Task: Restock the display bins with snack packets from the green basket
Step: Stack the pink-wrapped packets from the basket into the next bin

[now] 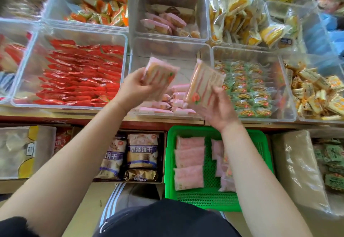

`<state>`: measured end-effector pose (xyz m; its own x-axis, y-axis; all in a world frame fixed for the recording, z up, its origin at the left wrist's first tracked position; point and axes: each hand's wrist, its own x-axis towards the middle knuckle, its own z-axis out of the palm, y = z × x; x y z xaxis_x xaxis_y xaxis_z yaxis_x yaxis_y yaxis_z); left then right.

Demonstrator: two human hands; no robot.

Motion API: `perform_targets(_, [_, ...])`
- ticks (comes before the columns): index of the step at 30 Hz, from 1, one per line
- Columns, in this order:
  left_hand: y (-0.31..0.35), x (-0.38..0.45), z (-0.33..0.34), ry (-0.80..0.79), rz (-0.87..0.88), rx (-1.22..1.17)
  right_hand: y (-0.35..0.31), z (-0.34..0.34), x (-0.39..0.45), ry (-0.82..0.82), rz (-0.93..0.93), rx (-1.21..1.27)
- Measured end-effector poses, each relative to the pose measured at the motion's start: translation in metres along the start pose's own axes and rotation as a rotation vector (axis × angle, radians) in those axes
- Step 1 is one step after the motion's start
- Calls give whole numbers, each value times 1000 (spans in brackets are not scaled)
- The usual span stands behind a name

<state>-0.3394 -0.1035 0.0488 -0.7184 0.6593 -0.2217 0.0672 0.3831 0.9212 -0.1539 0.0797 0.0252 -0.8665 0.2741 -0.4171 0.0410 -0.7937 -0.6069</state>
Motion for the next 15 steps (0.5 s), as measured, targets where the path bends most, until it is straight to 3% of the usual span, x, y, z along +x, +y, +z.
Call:
perform_targets(3, [-12,35,4,151,150,229,-13,6,32,215,-21,22])
perform_targets(6, [-26,73,14,171,178,541,-20,7,66,461,-70,-299])
perform_targets(9, [-42,101,27,119,220,801,-26,6,94,635,-238,-677])
perform_targets(12, [-61,116,35,-55,150,959,-29,6,118,612,-422,-1155])
perform_targets(15, [-72,122,42,-240,18,1024,-25,-4,138,553,-410,-1806])
